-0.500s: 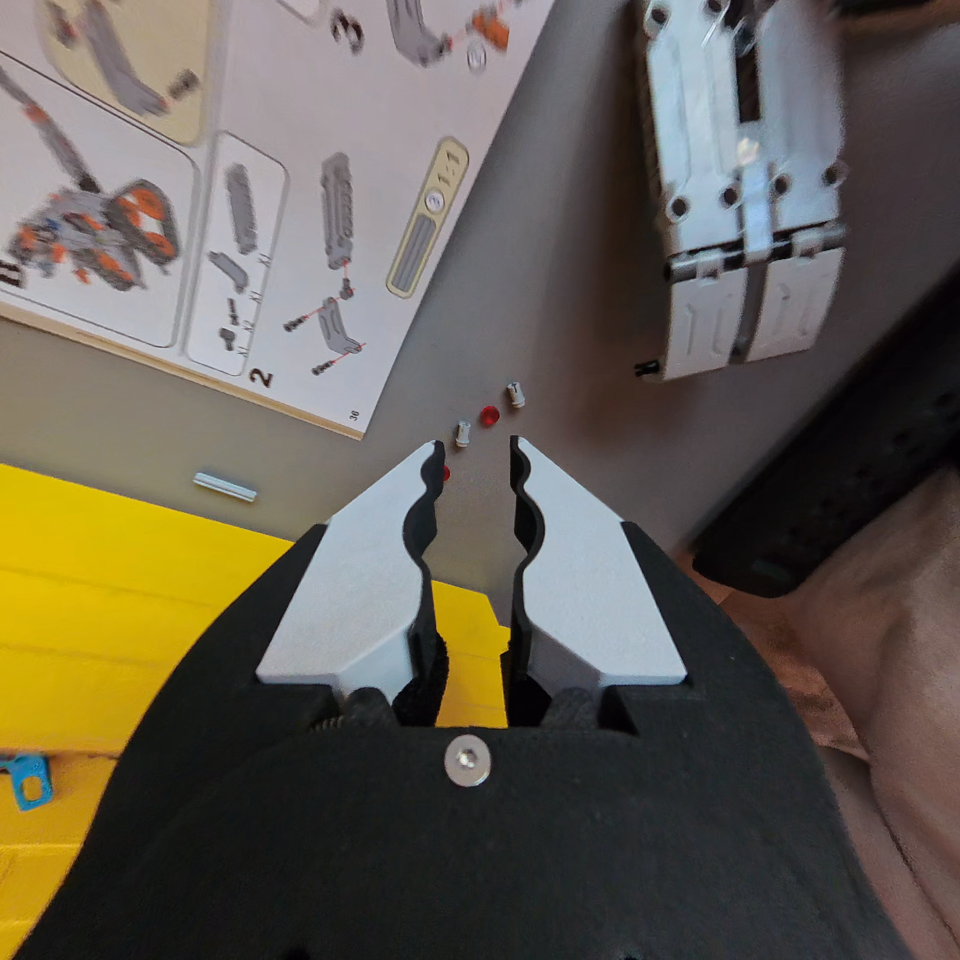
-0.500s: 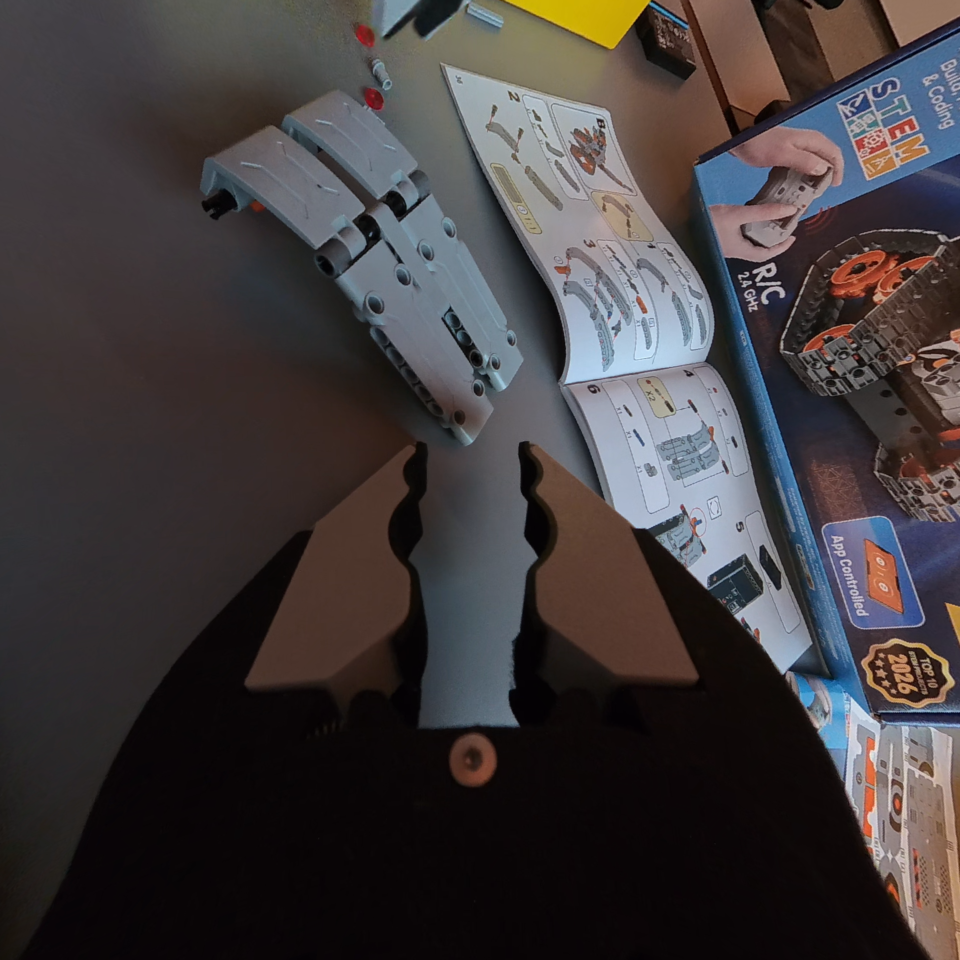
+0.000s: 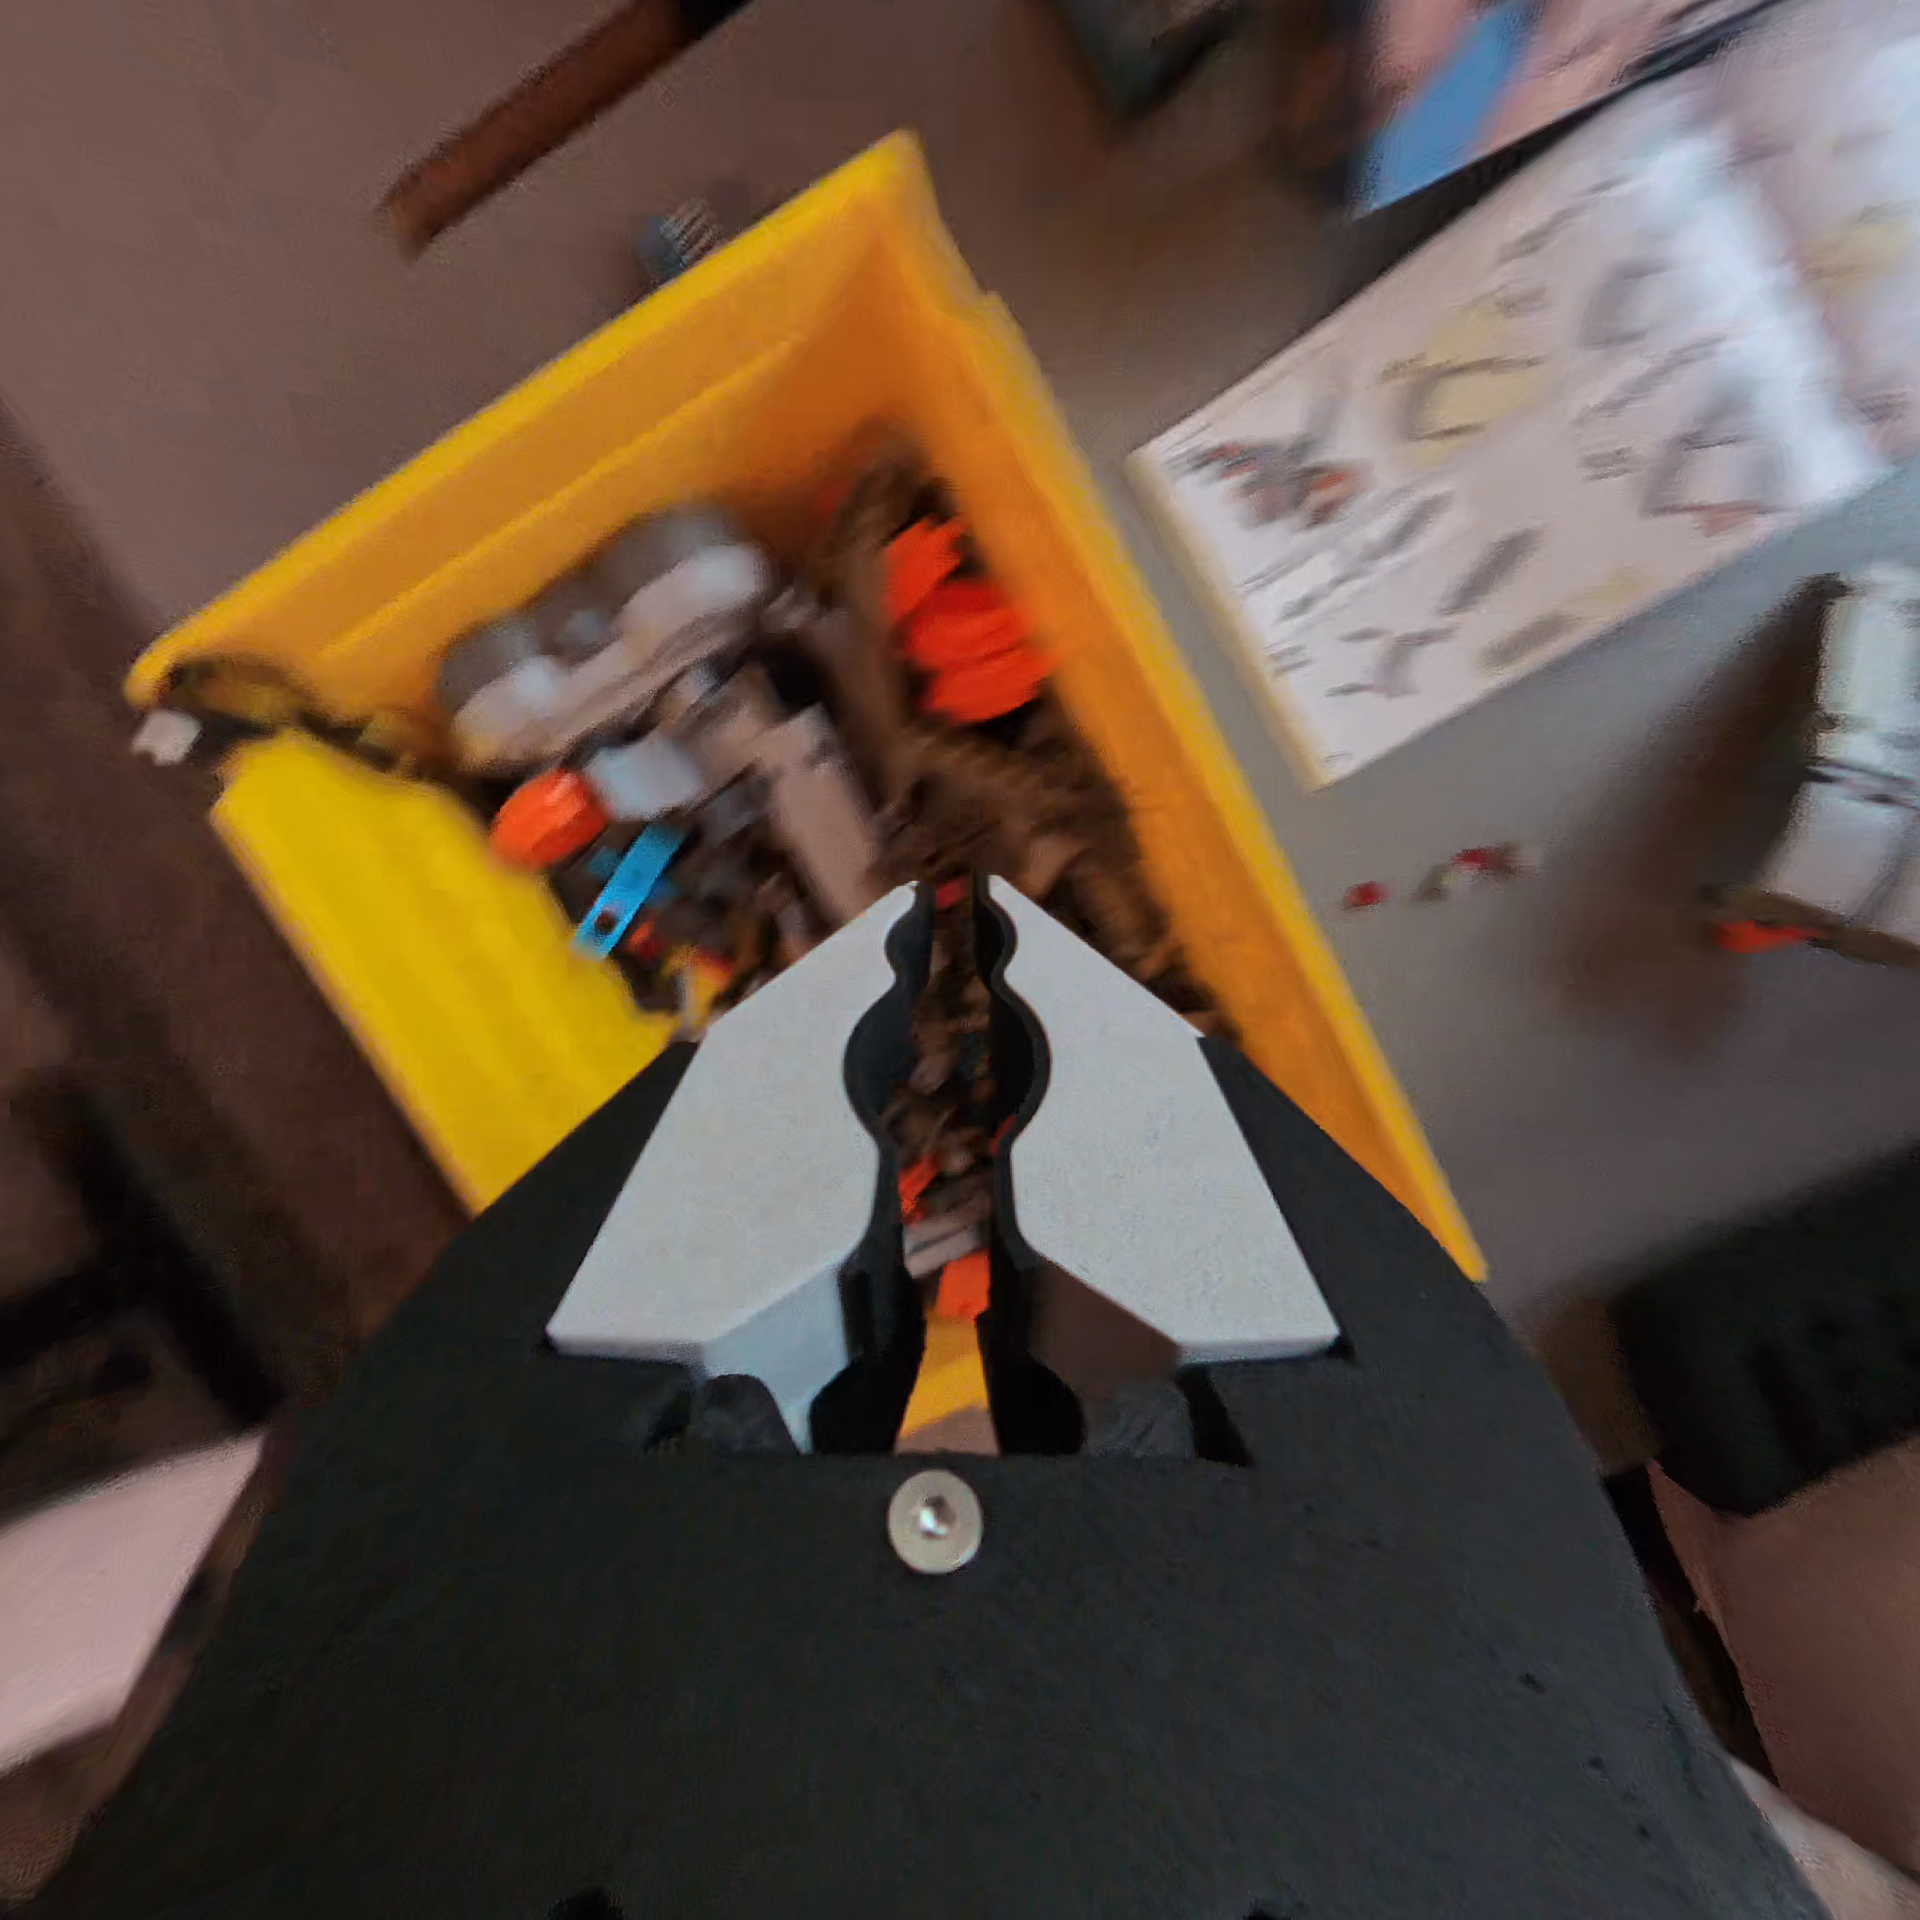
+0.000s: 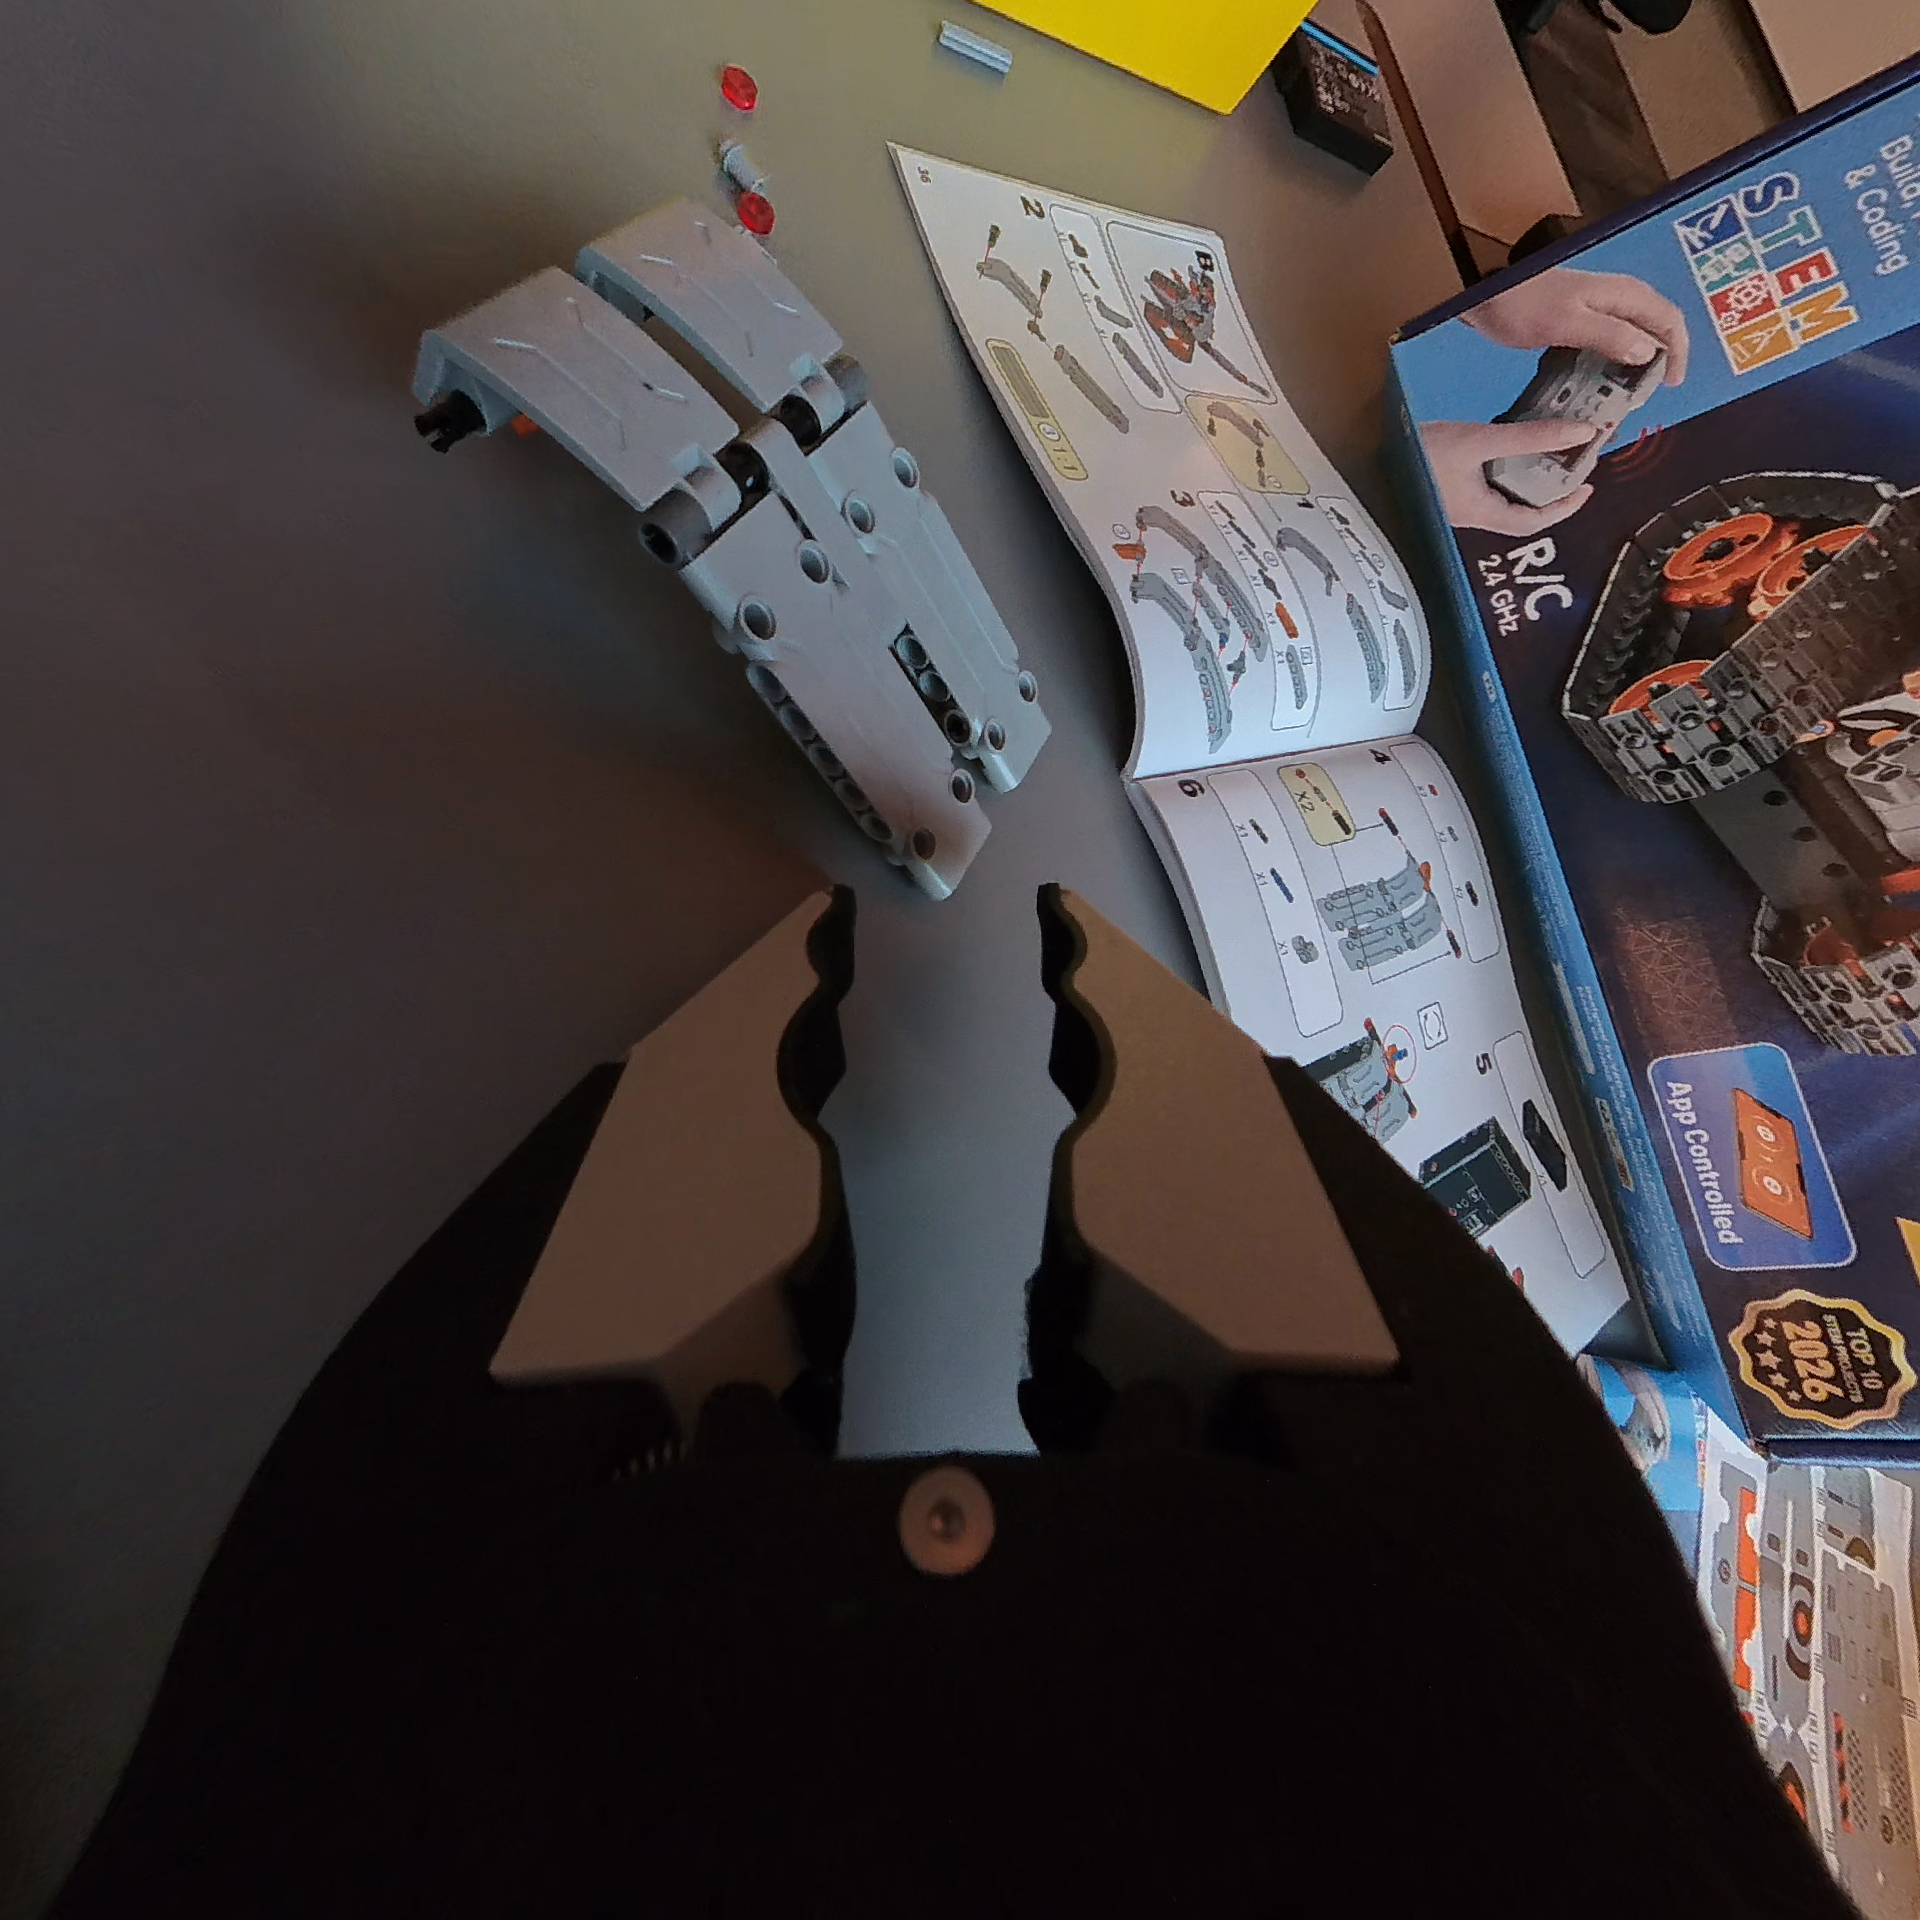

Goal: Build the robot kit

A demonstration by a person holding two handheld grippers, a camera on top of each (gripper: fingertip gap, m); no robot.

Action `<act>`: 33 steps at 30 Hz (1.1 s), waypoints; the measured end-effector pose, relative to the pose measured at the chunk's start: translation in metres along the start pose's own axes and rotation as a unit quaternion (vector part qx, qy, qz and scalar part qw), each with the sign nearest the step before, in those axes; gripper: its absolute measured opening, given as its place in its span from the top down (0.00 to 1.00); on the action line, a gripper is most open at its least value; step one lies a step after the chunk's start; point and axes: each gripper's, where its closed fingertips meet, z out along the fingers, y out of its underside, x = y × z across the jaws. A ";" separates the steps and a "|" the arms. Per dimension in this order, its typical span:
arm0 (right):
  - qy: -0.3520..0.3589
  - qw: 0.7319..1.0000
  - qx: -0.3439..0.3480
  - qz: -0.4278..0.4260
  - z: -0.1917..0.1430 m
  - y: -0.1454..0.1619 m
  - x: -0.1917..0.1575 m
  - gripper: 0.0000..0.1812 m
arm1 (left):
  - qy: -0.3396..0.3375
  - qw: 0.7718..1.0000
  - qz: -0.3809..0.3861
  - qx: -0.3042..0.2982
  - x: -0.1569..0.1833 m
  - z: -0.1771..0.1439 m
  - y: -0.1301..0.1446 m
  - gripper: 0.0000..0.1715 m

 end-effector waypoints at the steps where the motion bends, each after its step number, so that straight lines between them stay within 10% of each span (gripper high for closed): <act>1: 0.000 1.000 0.001 0.001 0.001 0.000 0.000 0.81 | -0.029 0.999 -0.027 -0.026 -0.020 0.002 0.014 0.97; 13: 0.001 1.000 0.005 0.012 0.003 0.000 0.003 0.81 | -0.102 0.958 -0.086 -0.253 -0.089 0.067 0.092 1.00; 33: 0.002 1.000 -0.001 0.000 0.002 0.002 0.001 0.82 | -0.089 0.946 -0.097 -0.296 -0.085 0.071 0.111 1.00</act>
